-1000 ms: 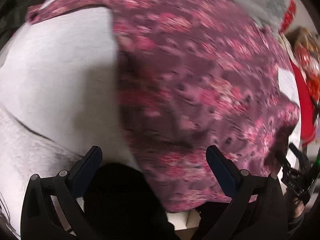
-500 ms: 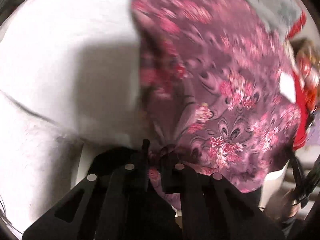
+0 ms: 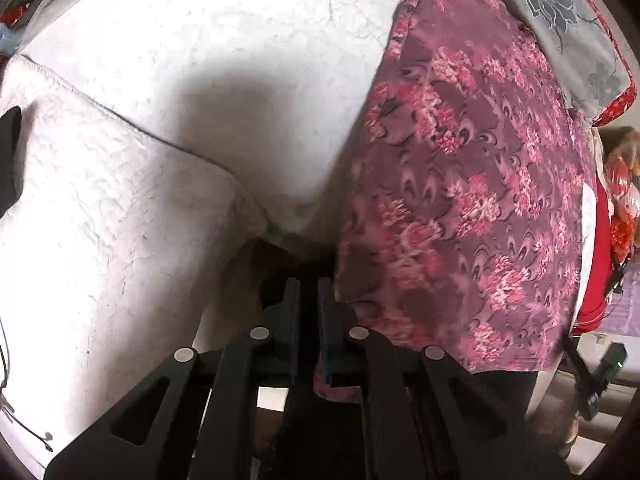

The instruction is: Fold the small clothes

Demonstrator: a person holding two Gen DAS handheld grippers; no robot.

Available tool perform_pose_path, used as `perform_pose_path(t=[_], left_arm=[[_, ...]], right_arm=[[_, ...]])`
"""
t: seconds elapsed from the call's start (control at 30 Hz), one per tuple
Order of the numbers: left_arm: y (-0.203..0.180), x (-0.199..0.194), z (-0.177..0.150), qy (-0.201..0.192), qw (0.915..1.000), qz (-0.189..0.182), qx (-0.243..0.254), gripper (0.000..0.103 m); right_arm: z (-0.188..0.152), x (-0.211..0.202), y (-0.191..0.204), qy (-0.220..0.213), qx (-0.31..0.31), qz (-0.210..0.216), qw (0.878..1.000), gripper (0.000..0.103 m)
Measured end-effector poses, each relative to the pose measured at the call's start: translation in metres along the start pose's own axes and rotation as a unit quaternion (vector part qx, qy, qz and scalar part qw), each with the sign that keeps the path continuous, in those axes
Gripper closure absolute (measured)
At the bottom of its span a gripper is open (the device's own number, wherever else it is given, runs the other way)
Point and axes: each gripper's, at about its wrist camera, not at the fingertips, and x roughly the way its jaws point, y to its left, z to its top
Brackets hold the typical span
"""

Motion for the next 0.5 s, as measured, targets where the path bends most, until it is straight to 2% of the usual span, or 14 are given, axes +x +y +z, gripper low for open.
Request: perform_pose_path(t=[0.07,0.1,0.17,0.2,0.23,0.27,0.33,0.4,0.5], left_arm=[[-0.005,-0.013,0.003,-0.027,0.9995,0.003,0.014,0.096],[-0.009,-0.024,0.006,-0.044,0.9986,0.006,0.028,0.093],[-0.029,-0.038,0.017,-0.074,0.9957,0.010,0.055,0.074],[-0.042,-0.043,0.025,-0.089,0.9936,0.012,0.069,0.053],[-0.057,-0.045,0.033,-0.101,0.9918,0.011,0.077,0.040],[-0.075,-0.046,0.044,-0.114,0.9895,0.006,0.089,0.039],[-0.104,-0.038,0.061,-0.117,0.9871,-0.005,0.109,0.038],[-0.141,-0.023,0.081,-0.114,0.9849,-0.009,0.130,0.038],[-0.179,0.000,0.106,-0.111,0.9820,0.001,0.153,0.038]], right_arm=[[0.002,0.014,-0.007,0.030,0.016,-0.021,0.999,0.099],[0.008,0.012,-0.008,0.025,0.019,-0.022,0.999,0.097],[0.031,-0.005,-0.012,-0.016,0.025,-0.019,0.999,0.094],[0.047,-0.015,-0.017,-0.043,0.035,-0.017,0.998,0.092],[0.061,-0.021,-0.024,-0.063,0.047,-0.016,0.997,0.086],[0.084,-0.030,-0.038,-0.094,0.070,-0.013,0.993,0.082],[0.119,-0.041,-0.067,-0.142,0.117,-0.018,0.983,0.062],[0.159,-0.045,-0.108,-0.189,0.186,-0.018,0.964,0.056],[0.208,-0.031,-0.170,-0.222,0.284,-0.015,0.933,0.055]])
